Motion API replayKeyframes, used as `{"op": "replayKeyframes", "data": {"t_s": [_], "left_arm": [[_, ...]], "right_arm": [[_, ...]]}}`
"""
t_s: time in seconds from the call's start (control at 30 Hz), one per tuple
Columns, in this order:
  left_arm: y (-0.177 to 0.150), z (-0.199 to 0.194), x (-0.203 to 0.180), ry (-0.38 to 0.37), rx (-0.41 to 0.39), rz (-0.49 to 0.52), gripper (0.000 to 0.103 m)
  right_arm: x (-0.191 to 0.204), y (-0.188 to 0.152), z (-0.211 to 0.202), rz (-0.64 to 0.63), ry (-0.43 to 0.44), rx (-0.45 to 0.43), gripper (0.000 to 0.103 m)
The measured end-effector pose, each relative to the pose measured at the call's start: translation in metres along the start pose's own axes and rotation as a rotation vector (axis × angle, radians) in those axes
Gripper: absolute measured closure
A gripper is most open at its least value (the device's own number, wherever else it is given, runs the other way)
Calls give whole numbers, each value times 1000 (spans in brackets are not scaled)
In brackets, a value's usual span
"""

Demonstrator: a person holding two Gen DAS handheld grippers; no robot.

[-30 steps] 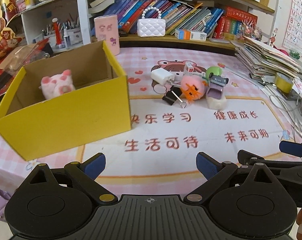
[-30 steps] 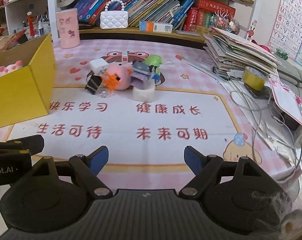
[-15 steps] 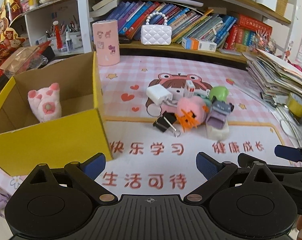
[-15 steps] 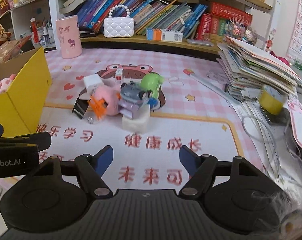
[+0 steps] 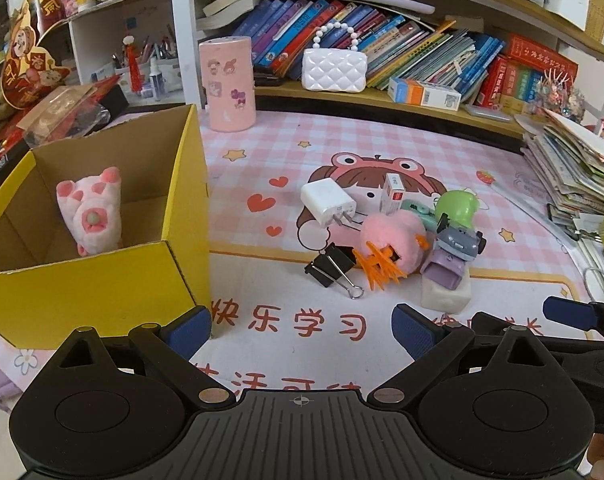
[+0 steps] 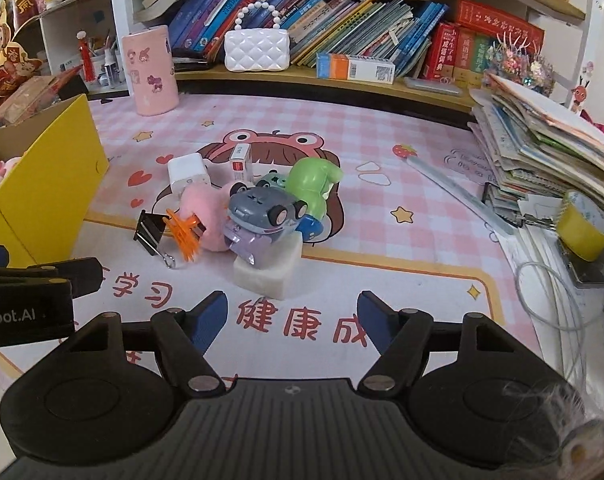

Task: Organize objects
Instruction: 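Grasp the grey toy car with the right tool, then grasp the pink plush chick with orange feet with the left tool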

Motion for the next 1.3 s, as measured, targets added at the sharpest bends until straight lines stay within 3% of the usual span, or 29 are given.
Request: {"op": "replayKeyframes", "data": {"t_s": [0.4, 0.8, 0.9, 1.17, 1.3], "left_arm": [[-1, 14, -1, 50, 53, -37, 5], [-1, 17, 5, 94, 78, -57, 5], [1, 18, 4, 88, 77, -52, 5], [14, 26, -19, 34, 52, 4, 8], [22, 33, -36, -7, 46, 39, 16]], "right_arm": [[-5, 18, 21, -17, 100, -14, 35], [13, 61, 55, -95, 106, -50, 31], [15, 65, 62, -108, 103, -46, 40], [-22, 66, 34, 22, 152, -109, 44], [-45, 61, 20, 85, 120, -129, 44]]}}
Point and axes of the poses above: each gripper's, at about its wrist camera, not at the fingertips, and z roughly the way its jaws point, x to its left, y to its top, the point moved 4 cm from there along z, roughly the way its jaws point, and after that the axes turned 13 degrees about x, right-handed, at the moved point
